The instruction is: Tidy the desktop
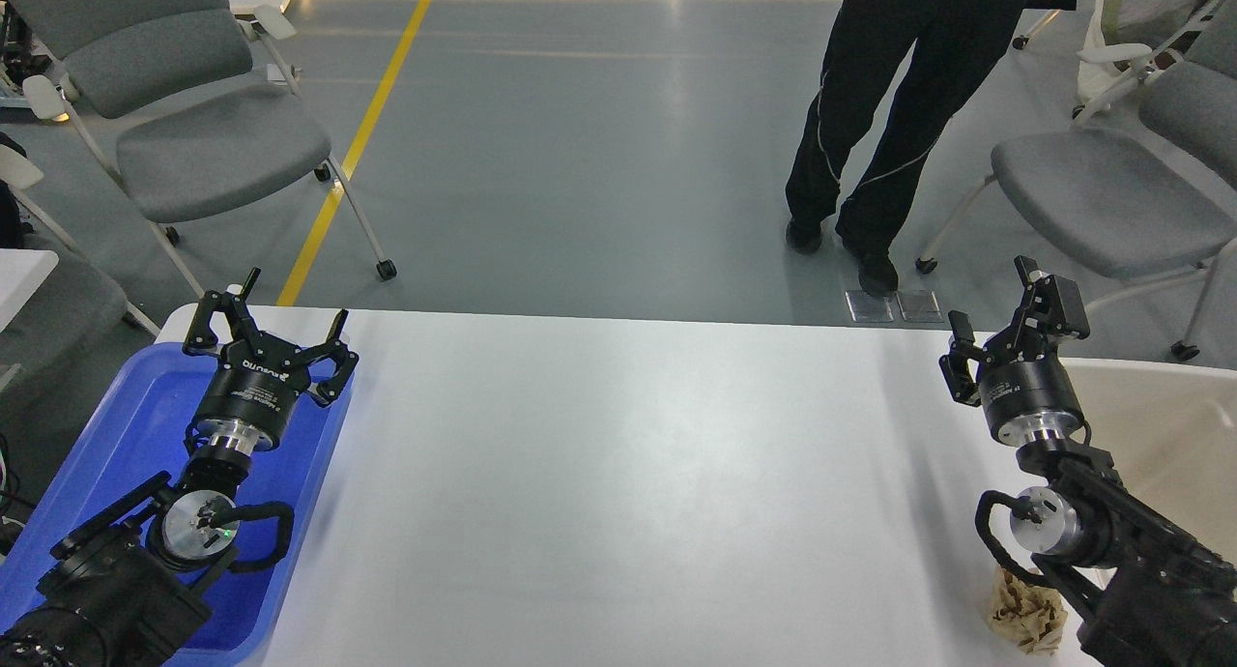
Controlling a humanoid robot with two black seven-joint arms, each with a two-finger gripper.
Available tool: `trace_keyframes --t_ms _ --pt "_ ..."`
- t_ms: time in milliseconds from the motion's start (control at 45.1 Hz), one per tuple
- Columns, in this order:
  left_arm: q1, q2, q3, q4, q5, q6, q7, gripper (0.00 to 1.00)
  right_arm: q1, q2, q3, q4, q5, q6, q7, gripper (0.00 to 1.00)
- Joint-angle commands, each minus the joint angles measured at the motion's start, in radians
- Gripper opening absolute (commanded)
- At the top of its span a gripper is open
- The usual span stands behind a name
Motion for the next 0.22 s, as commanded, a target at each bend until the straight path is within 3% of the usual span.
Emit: trace_keyframes --t_ms 0,200 --pt "0.000 0.000 0.000 0.000 0.000 0.000 0.000 1.00 -0.016 0.015 0.007 -0.012 -0.003 0.000 0.006 1.00" --pt "0.000 0.000 -0.002 0.000 0.000 0.000 0.000 1.00 -0.017 0.018 0.006 -0.028 -0.003 -0.003 0.006 1.00"
